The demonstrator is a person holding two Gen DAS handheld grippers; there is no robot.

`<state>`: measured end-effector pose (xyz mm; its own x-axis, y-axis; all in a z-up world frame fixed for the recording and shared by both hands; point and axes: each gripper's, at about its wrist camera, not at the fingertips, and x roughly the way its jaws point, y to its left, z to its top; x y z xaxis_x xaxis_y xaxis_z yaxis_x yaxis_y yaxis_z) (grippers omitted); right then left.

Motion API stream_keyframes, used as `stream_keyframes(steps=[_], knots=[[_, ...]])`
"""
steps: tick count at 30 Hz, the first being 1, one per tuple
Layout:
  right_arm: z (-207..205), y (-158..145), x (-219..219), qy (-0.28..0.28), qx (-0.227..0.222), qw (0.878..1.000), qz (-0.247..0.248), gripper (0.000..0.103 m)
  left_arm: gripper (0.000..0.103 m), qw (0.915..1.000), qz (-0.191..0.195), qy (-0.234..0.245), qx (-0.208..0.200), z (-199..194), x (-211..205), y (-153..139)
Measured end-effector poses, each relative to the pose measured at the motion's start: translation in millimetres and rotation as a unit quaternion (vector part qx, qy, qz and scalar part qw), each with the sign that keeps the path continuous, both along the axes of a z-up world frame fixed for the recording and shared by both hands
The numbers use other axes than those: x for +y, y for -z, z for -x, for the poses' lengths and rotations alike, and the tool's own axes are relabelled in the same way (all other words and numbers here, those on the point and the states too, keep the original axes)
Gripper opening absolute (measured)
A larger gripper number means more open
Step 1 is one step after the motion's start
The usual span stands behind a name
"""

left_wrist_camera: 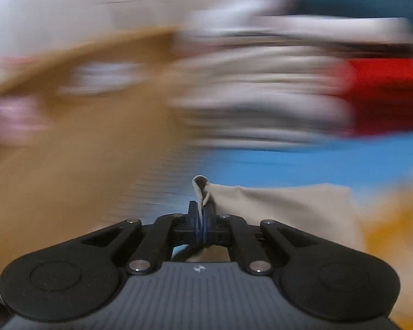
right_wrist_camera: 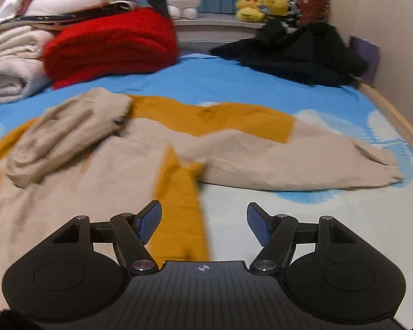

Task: Fold large clothes

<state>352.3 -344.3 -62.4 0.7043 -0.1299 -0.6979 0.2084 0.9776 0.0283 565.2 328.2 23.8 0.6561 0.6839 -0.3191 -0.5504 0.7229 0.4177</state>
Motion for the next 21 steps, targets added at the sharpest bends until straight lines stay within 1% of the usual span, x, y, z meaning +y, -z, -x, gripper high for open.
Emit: stream_keyframes(steps=[1, 2, 3, 4, 5, 6, 7, 8, 9, 10, 11, 12, 14, 15, 16, 17, 19, 20, 21], knots=[[-5, 0, 9, -0.005, 0.003, 1.000, -0.013, 0.070, 0.017, 0.9975, 0.014, -0.066, -0.020, -6, 35, -13], [-8, 1, 16, -0.012, 0.007, 1.000, -0.027, 0.070, 0.037, 0.9912, 0.076, -0.099, -0.045, -2, 68, -23], [-11, 2, 23, -0.021, 0.011, 0.999, -0.041, 0.070, 0.047, 0.9833, 0.140, -0.093, -0.072, 7, 85, -26], [-12, 4, 30, -0.031, 0.016, 0.998, -0.053, 0.070, 0.069, 0.9762, 0.185, -0.069, -0.090, 17, 94, -23], [-13, 5, 36, -0.041, 0.021, 0.997, -0.061, 0.070, 0.090, 0.9748, 0.199, -0.050, -0.087, 24, 93, -16], [-13, 5, 43, -0.049, 0.023, 0.996, -0.066, 0.070, 0.094, 0.9776, 0.195, -0.031, -0.072, 30, 86, -4], [-15, 8, 48, -0.053, 0.027, 0.996, -0.067, 0.070, 0.095, 0.9817, 0.184, -0.006, -0.049, 37, 74, 10], [-15, 10, 52, -0.056, 0.030, 0.996, -0.069, 0.070, 0.095, 0.9824, 0.183, 0.026, -0.027, 47, 62, 26], [-14, 11, 56, -0.059, 0.033, 0.995, -0.074, 0.070, 0.095, 0.9791, 0.195, 0.059, -0.007, 58, 54, 42], [-13, 13, 61, -0.067, 0.037, 0.994, -0.081, 0.070, 0.095, 0.9721, 0.215, 0.093, 0.015, 70, 41, 57], [-11, 15, 65, -0.075, 0.040, 0.993, -0.082, 0.070, 0.095, 0.9619, 0.241, 0.123, 0.036, 86, 34, 72], [-7, 15, 68, -0.080, 0.040, 0.993, -0.081, 0.070, 0.095, 0.9486, 0.268, 0.157, 0.061, 103, 21, 87], [4, 16, 73, -0.091, 0.040, 0.992, -0.078, 0.070, 0.095, 0.9223, 0.299, 0.220, 0.109, 138, -9, 109], [11, 16, 73, -0.091, 0.039, 0.992, -0.080, 0.070, 0.095, 0.9103, 0.306, 0.244, 0.133, 152, -20, 121], [19, 17, 71, -0.091, 0.041, 0.991, -0.085, 0.070, 0.095, 0.8967, 0.309, 0.271, 0.165, 168, -33, 130], [29, 18, 68, -0.091, 0.047, 0.990, -0.093, 0.070, 0.095, 0.8857, 0.313, 0.286, 0.188, 186, -49, 140], [48, 22, 62, -0.094, 0.057, 0.989, -0.104, 0.070, 0.095, 0.8564, 0.328, 0.316, 0.244, 215, -68, 162], [60, 26, 56, -0.094, 0.063, 0.988, -0.105, 0.071, 0.095, 0.8470, 0.328, 0.322, 0.267, 226, -75, 173], [70, 30, 51, -0.090, 0.070, 0.988, -0.104, 0.072, 0.095, 0.8383, 0.319, 0.327, 0.297, 232, -82, 184]])
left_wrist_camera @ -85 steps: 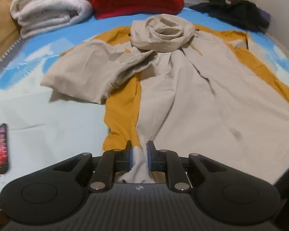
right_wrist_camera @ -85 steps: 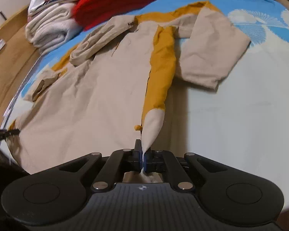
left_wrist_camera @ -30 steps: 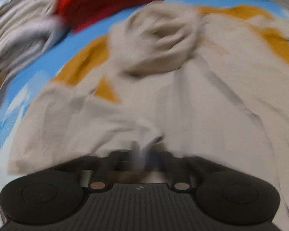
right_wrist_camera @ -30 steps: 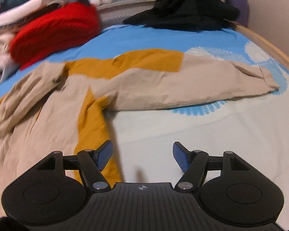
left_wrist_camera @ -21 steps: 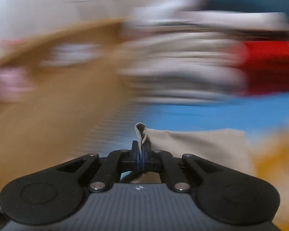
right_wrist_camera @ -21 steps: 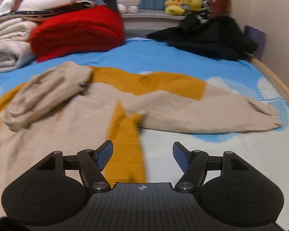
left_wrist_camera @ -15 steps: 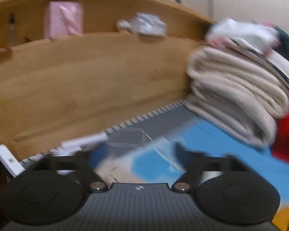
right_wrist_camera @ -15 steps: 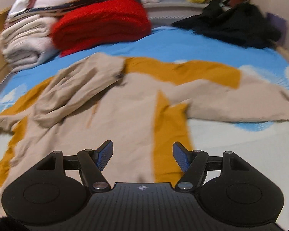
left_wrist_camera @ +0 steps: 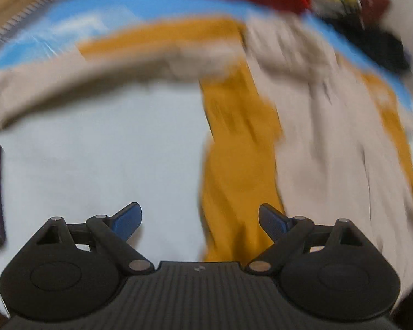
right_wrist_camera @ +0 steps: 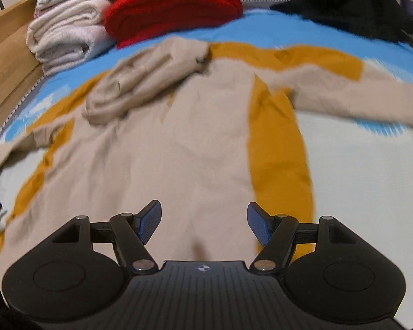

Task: Fold large clothes

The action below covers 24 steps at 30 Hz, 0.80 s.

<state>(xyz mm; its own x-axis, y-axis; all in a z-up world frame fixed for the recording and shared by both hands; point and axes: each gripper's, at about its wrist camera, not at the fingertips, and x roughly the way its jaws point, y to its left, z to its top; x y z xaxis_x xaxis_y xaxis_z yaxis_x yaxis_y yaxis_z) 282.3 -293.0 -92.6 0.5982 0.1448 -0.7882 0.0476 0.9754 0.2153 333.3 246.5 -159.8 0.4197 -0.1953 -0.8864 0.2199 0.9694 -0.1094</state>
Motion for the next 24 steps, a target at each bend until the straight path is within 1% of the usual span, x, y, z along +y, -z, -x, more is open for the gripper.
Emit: stream_keyframes(steps=[1, 2, 3, 4, 5, 6, 7, 8, 9, 10, 11, 12, 13, 14, 16, 17, 18, 20, 21, 22, 23, 24], knots=[[11, 6, -7, 0.006, 0.011, 1.000, 0.004, 0.073, 0.095, 0.9996, -0.007, 0.015, 0.022, 9, -7, 12], [20, 12, -14, 0.009, 0.020, 1.000, 0.006, 0.076, 0.092, 0.9987, -0.002, 0.017, 0.048, 14, -10, 26], [28, 20, -22, 0.015, 0.032, 0.999, 0.006, 0.079, 0.082, 0.9975, 0.010, 0.006, 0.069, 12, -7, 34], [35, 29, -30, 0.028, 0.048, 0.998, 0.005, 0.079, 0.074, 0.9975, 0.017, -0.003, 0.068, 17, -8, 36], [42, 40, -39, 0.047, 0.070, 0.996, 0.001, 0.079, 0.024, 0.9979, 0.023, 0.003, 0.060, 24, -10, 30], [47, 50, -47, 0.061, 0.089, 0.994, -0.003, 0.079, 0.005, 0.9969, 0.042, 0.000, 0.066, 31, -12, 22], [51, 59, -53, 0.074, 0.105, 0.992, -0.007, 0.079, 0.006, 0.9965, 0.060, -0.014, 0.055, 40, -13, 11], [56, 69, -58, 0.082, 0.117, 0.990, -0.009, 0.079, 0.005, 0.9969, 0.069, -0.016, 0.035, 51, -13, -4], [60, 72, -58, 0.077, 0.102, 0.992, -0.014, 0.085, 0.005, 0.9975, 0.069, -0.012, 0.010, 66, -17, -20], [63, 73, -56, 0.069, 0.092, 0.993, -0.016, 0.086, 0.004, 0.9977, 0.066, -0.014, -0.007, 78, -19, -33], [65, 71, -50, 0.059, 0.090, 0.994, -0.006, 0.071, 0.003, 0.9974, 0.067, -0.019, -0.017, 88, -18, -44], [67, 68, -45, 0.043, 0.083, 0.996, -0.006, 0.007, 0.003, 0.9968, 0.071, -0.027, -0.026, 94, -15, -53], [68, 64, -43, 0.035, 0.081, 0.996, -0.026, 0.004, 0.003, 0.9958, 0.077, -0.033, -0.036, 102, -11, -64], [72, 56, -44, 0.037, 0.075, 0.995, -0.045, 0.003, 0.003, 0.9947, 0.080, -0.044, -0.046, 108, -6, -74], [81, 29, -43, 0.015, 0.039, 0.998, -0.046, 0.002, 0.002, 0.9927, 0.082, -0.066, -0.057, 111, 2, -89], [89, 13, -46, 0.011, 0.024, 0.998, -0.057, 0.002, 0.001, 0.9929, 0.073, -0.069, -0.062, 115, 7, -91], [94, 3, -50, 0.012, 0.021, 0.998, -0.064, 0.002, 0.001, 0.9935, 0.059, -0.079, -0.057, 114, 10, -89], [104, -8, -59, 0.012, 0.021, 0.998, -0.060, 0.002, 0.000, 0.9951, 0.031, -0.091, -0.022, 108, 11, -71], [105, -4, -62, 0.019, 0.035, 0.998, -0.046, 0.002, 0.000, 0.9957, -0.002, -0.092, -0.001, 107, 10, -58], [104, 3, -65, 0.024, 0.051, 0.998, -0.031, 0.002, 0.000, 0.9942, -0.042, -0.097, 0.019, 105, 9, -43], [101, 17, -68, 0.037, 0.074, 0.997, -0.008, 0.003, 0.000, 0.9907, -0.068, -0.109, 0.045, 103, 11, -27], [98, 29, -68, 0.049, 0.092, 0.994, 0.013, 0.010, 0.000, 0.9861, -0.088, -0.125, 0.065, 100, 14, -14]])
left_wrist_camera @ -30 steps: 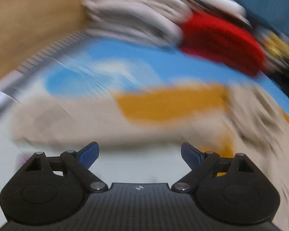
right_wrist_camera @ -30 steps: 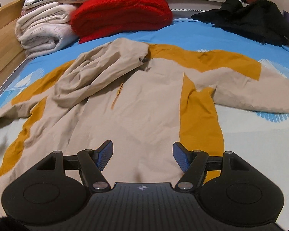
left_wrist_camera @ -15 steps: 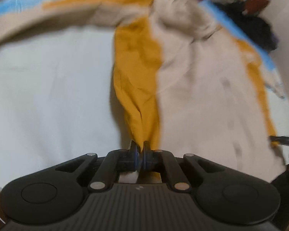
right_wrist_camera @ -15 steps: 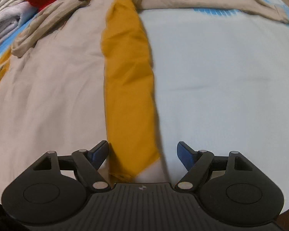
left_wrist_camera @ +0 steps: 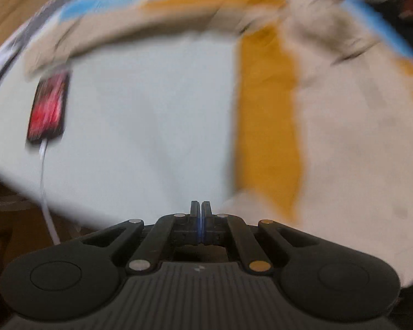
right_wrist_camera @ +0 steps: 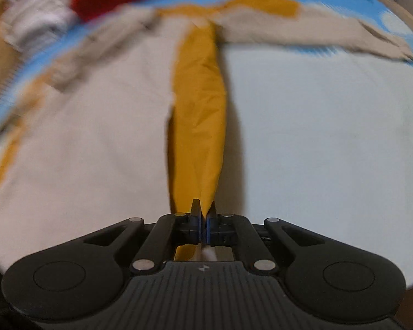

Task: Fold large clothes

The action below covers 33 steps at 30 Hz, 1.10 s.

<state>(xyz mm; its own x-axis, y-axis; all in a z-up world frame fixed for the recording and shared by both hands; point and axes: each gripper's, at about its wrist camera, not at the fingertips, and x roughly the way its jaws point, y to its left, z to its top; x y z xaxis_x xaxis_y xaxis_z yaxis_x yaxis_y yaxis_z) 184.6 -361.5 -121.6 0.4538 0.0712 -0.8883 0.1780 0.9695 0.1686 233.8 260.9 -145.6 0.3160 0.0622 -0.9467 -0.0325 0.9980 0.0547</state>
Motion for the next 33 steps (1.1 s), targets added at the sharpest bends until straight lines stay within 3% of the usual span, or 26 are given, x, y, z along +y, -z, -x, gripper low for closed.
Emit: stream_keyframes(steps=[2, 4, 5, 6, 8, 9, 11, 14, 17, 20, 22, 25, 27, 29, 31, 32, 33], knots=[[-5, 17, 1, 0.018, 0.022, 0.999, 0.027, 0.019, 0.002, 0.9998, -0.015, -0.015, -0.003, -2, 4, 7], [-6, 9, 6, 0.036, -0.015, 0.999, 0.031, 0.033, 0.019, 0.9988, 0.022, -0.004, -0.043, 3, 6, -11], [-6, -3, 12, 0.039, -0.052, 0.997, 0.044, 0.054, 0.045, 0.9970, 0.033, 0.003, -0.070, 6, 6, -22], [-8, -14, 18, 0.041, -0.083, 0.994, 0.063, 0.077, 0.079, 0.9937, 0.037, 0.012, -0.105, 1, -2, -33], [-20, -33, 36, 0.015, -0.152, 0.984, 0.089, 0.088, 0.099, 0.9823, 0.035, 0.022, -0.183, -8, -22, -55], [-28, -37, 44, -0.007, -0.177, 0.981, 0.083, 0.087, 0.102, 0.9755, 0.036, 0.032, -0.215, -15, -34, -62], [-53, -38, 64, -0.047, -0.202, 0.976, 0.064, 0.087, 0.103, 0.9698, 0.042, 0.049, -0.235, -41, -62, -63], [-93, -25, 89, -0.076, -0.208, 0.973, 0.058, 0.087, 0.103, 0.9746, 0.031, 0.050, -0.216, -89, -85, -38], [-129, -5, 83, -0.058, -0.188, 0.978, 0.069, 0.087, 0.101, 0.9794, 0.069, 0.020, -0.189, -134, -67, -13], [-159, 12, 61, -0.007, -0.166, 0.985, 0.047, 0.087, 0.101, 0.9715, 0.119, -0.049, -0.199, -180, -26, -3], [-178, 22, 44, 0.031, -0.165, 0.985, 0.033, 0.087, 0.101, 0.9670, 0.124, -0.094, -0.202, -214, -6, 2], [-199, 34, 33, 0.055, -0.160, 0.985, 0.038, 0.087, 0.097, 0.9614, 0.094, -0.166, -0.199, -265, 17, 14], [-213, 44, 36, 0.044, -0.148, 0.986, 0.065, 0.087, 0.084, 0.9605, 0.006, -0.205, -0.188, -293, 28, 27], [-215, 53, 45, 0.012, -0.182, 0.979, 0.088, 0.087, 0.084, 0.9597, -0.051, -0.216, -0.172, -309, 38, 37], [-210, 62, 54, -0.029, -0.227, 0.971, 0.075, 0.094, 0.085, 0.9634, -0.044, -0.198, -0.175, -306, 40, 37], [-212, 67, 58, -0.044, -0.227, 0.970, 0.068, 0.100, 0.086, 0.9664, -0.031, -0.184, -0.177, -301, 37, 35], [-213, 71, 61, -0.053, -0.224, 0.971, 0.061, 0.099, 0.086, 0.9689, -0.019, -0.168, -0.180, -294, 30, 31]])
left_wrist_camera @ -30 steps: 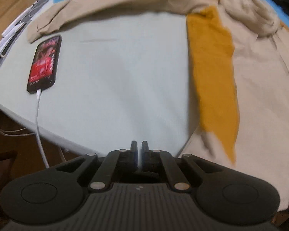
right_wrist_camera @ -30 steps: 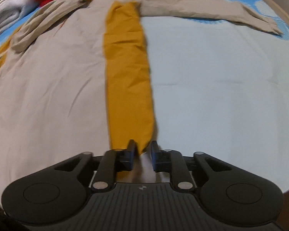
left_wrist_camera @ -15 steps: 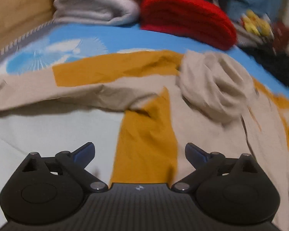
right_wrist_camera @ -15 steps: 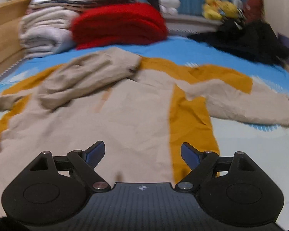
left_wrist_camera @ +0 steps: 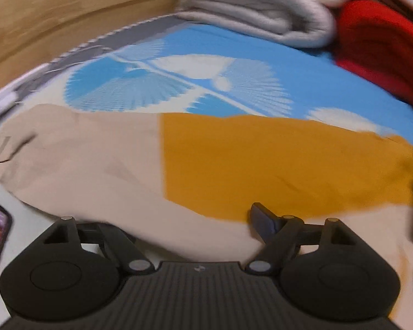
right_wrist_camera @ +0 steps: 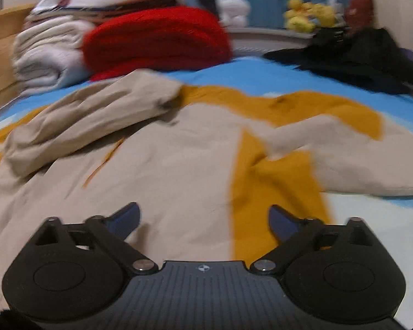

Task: Fold large clothes

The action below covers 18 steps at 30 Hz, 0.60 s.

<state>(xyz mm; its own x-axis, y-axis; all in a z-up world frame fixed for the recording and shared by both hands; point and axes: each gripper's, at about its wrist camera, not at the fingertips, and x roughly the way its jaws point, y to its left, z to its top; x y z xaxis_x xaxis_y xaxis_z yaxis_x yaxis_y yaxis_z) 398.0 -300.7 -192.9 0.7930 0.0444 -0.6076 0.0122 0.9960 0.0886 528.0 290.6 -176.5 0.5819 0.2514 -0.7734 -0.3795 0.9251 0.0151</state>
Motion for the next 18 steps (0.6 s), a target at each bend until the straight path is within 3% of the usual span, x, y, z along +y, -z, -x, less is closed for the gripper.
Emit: stream_keyframes(steps=[3, 6, 9, 12, 14, 16, 17, 18], knots=[[-6, 6, 9, -0.018, 0.002, 1.000, -0.016, 0.099, 0.103, 0.9985, -0.013, 0.052, 0.000, 20, -36, -19], [-16, -1, 12, -0.016, -0.002, 0.999, -0.037, 0.100, 0.103, 0.9942, -0.019, 0.104, -0.020, 33, -80, -36], [-34, -11, 14, -0.027, 0.018, 0.998, -0.055, 0.101, 0.103, 0.9841, 0.023, 0.176, 0.004, 39, -123, -45], [-51, -26, 15, -0.056, 0.034, 0.994, -0.085, 0.097, 0.103, 0.9645, 0.071, 0.253, 0.028, 42, -166, -51], [-54, -41, 21, -0.070, 0.016, 0.994, -0.079, 0.097, 0.103, 0.9501, 0.108, 0.290, 0.042, 35, -191, -54], [-56, -53, 25, -0.080, -0.004, 0.995, -0.064, 0.097, 0.103, 0.9355, 0.128, 0.317, 0.088, 15, -218, -46], [-57, -56, 26, -0.079, -0.009, 0.995, -0.060, 0.097, 0.098, 0.9264, 0.135, 0.327, 0.129, 2, -231, -37], [-57, -57, 25, -0.077, -0.009, 0.995, -0.060, 0.097, 0.083, 0.9172, 0.149, 0.333, 0.160, -9, -243, -28]])
